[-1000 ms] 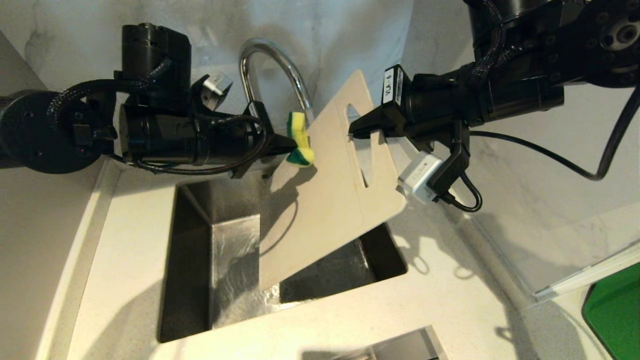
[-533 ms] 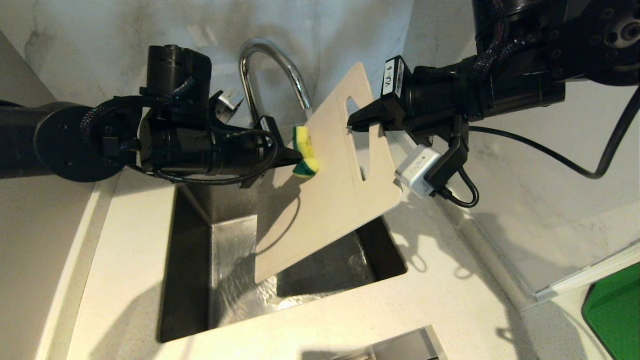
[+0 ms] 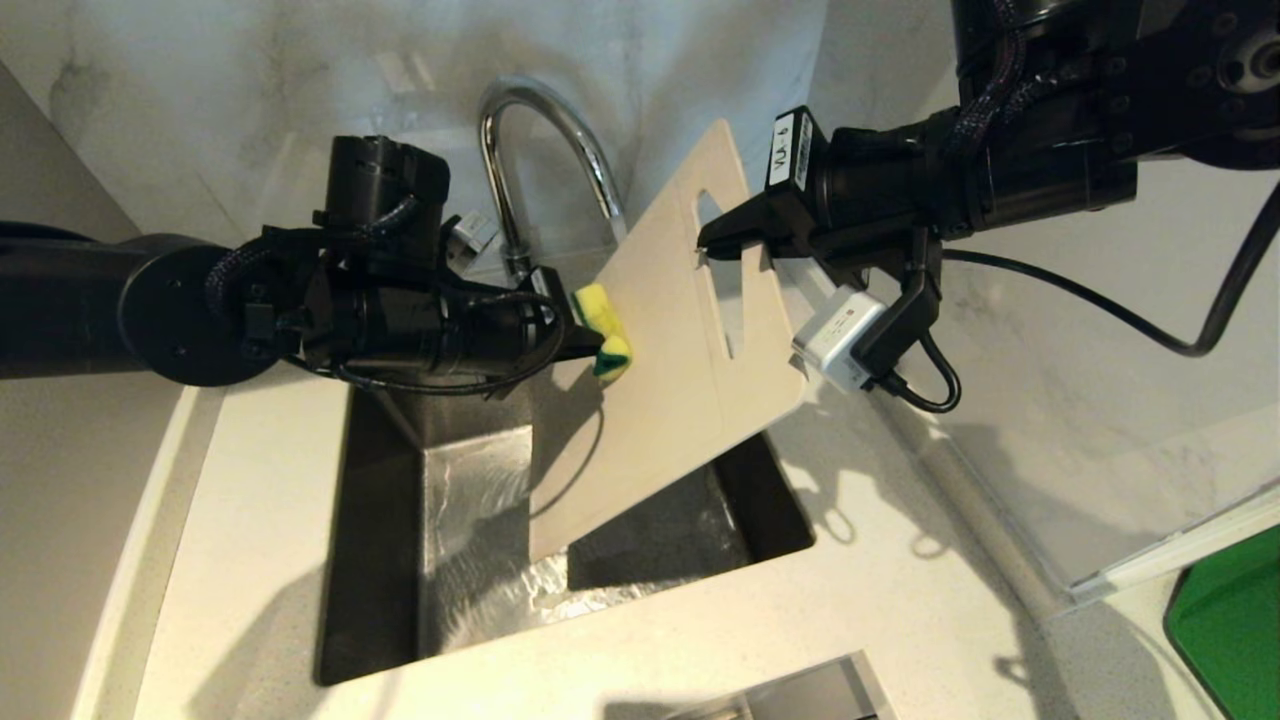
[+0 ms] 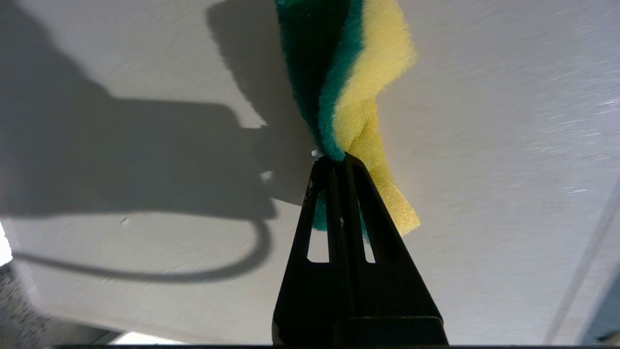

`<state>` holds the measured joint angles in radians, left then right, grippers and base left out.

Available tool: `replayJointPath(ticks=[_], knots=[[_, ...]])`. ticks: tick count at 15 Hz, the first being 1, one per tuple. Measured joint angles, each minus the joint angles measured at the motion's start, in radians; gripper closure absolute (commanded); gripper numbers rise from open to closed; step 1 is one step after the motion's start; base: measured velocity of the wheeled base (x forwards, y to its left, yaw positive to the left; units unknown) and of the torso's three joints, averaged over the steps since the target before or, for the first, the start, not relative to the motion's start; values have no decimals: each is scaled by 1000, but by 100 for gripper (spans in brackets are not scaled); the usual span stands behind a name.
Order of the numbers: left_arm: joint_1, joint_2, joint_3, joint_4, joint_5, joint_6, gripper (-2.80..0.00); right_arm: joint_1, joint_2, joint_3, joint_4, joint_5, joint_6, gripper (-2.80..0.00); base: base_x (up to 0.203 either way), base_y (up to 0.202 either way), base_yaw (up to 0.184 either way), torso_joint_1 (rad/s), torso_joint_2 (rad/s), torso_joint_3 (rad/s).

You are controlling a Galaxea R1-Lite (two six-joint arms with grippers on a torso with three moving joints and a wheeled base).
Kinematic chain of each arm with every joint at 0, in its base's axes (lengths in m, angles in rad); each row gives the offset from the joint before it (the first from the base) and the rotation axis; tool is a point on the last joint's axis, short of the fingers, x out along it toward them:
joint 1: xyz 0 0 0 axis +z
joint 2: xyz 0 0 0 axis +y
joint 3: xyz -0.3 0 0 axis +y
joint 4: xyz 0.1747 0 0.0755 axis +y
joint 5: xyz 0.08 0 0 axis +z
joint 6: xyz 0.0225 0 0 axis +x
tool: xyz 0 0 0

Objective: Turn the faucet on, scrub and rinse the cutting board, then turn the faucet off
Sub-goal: Scrub the cutting board underwater

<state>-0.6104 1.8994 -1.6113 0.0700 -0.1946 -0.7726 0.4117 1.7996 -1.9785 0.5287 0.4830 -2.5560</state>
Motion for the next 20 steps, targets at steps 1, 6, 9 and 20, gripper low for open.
replayJointPath(ticks=[1, 6, 9, 20], knots=[[6, 1, 11, 0, -1, 1, 0, 0, -1, 0, 0, 0, 0, 0, 0, 0, 0, 0, 0, 0], [55, 3, 86, -2, -4, 1, 0, -1, -2, 0, -18, 0, 29, 0, 0, 0, 0, 0, 0, 0], [94, 4, 148, -16, -9, 4, 0, -1, -8, 0, -37, -1, 42, 0, 0, 0, 0, 0, 0, 0], [216, 49, 386, -209, -11, 32, 0, -1, -16, 0, -37, 0, 44, 0, 0, 0, 0, 0, 0, 0]])
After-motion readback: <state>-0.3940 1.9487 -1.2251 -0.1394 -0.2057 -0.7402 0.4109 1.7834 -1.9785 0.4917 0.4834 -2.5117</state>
